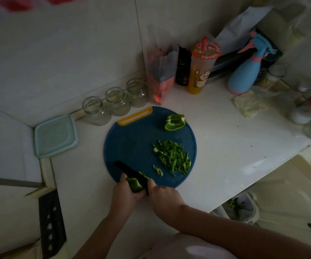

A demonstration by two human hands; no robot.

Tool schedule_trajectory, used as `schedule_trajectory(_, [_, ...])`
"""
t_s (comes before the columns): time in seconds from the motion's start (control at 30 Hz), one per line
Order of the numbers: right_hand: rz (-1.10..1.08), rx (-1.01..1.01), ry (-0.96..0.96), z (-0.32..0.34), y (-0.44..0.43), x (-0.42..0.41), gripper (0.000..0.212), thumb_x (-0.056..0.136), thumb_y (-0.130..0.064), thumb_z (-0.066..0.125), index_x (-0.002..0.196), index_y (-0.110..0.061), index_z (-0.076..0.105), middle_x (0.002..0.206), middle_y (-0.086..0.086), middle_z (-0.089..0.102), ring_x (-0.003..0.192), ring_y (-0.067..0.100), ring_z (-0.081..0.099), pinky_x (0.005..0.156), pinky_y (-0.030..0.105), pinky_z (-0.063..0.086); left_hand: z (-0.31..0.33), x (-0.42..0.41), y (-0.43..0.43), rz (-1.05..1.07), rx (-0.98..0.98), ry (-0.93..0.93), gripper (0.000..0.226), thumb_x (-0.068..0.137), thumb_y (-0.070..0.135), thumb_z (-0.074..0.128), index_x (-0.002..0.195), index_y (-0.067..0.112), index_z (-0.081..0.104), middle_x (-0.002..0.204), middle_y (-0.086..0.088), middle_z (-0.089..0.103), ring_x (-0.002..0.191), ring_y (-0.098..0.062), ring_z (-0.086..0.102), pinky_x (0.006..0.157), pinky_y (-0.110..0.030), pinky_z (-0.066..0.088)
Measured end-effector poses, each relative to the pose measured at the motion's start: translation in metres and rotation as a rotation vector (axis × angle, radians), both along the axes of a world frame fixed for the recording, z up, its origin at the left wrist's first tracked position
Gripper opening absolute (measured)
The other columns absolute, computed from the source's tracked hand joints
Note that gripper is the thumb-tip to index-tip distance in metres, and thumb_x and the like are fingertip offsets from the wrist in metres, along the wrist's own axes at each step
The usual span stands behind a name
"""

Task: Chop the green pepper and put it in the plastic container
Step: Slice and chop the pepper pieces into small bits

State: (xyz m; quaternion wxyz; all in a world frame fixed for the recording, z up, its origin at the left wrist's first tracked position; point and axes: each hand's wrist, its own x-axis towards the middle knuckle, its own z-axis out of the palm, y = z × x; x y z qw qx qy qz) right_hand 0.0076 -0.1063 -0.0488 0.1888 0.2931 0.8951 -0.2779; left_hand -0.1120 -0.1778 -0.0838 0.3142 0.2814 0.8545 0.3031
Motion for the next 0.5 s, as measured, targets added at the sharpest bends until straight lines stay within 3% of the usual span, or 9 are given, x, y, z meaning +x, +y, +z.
schedule_trajectory(0.17, [-0.049,0.009,0.016,-0.006,0.001,-0.001,0.034,0.095,-0.006,0.032,0.129,-0.006,0.031,0.106,0.017,0.063,0.094,0.037,0.062,0.065,0.037,0.038,0.005,0.0,-0.001,-0.01,0.04,-0.008,0.044,0.064,0.02,0.084,0.094,0.016,0.052,0.075,0.006,0.064,0.069,-0.008,0.06,0.054,-0.01,0.041])
schedule_trajectory(0.23, [-0.106,0.007,0.028,-0.011,0.005,0.005,0.037,0.096,-0.009,0.032,0.133,-0.005,0.028,0.105,0.017,0.064,0.093,0.036,0.063,0.066,0.038,0.04,0.006,0.003,-0.003,-0.004,0.089,-0.011,0.037,0.066,0.017,0.083,0.087,0.019,0.053,0.075,0.009,0.065,0.069,-0.005,0.062,0.055,-0.009,0.043])
schedule_trajectory(0.33, [-0.249,-0.021,0.075,-0.018,0.017,0.018,0.03,0.101,-0.021,0.03,0.128,-0.007,0.031,0.104,0.016,0.065,0.092,0.036,0.063,0.066,0.036,0.04,0.004,0.008,-0.004,0.022,0.154,0.002,0.04,0.064,0.013,0.085,0.089,0.025,0.056,0.081,0.007,0.067,0.074,0.001,0.064,0.061,-0.005,0.043])
schedule_trajectory(0.5, [-0.256,-0.053,0.14,-0.014,0.018,0.035,0.032,0.103,-0.028,0.028,0.125,-0.006,0.033,0.103,0.019,0.063,0.09,0.036,0.061,0.064,0.033,0.036,-0.002,0.013,0.003,-0.011,0.16,0.054,0.055,0.057,0.018,0.088,0.103,0.022,0.058,0.101,-0.001,0.061,0.089,-0.011,0.061,0.071,-0.007,0.042])
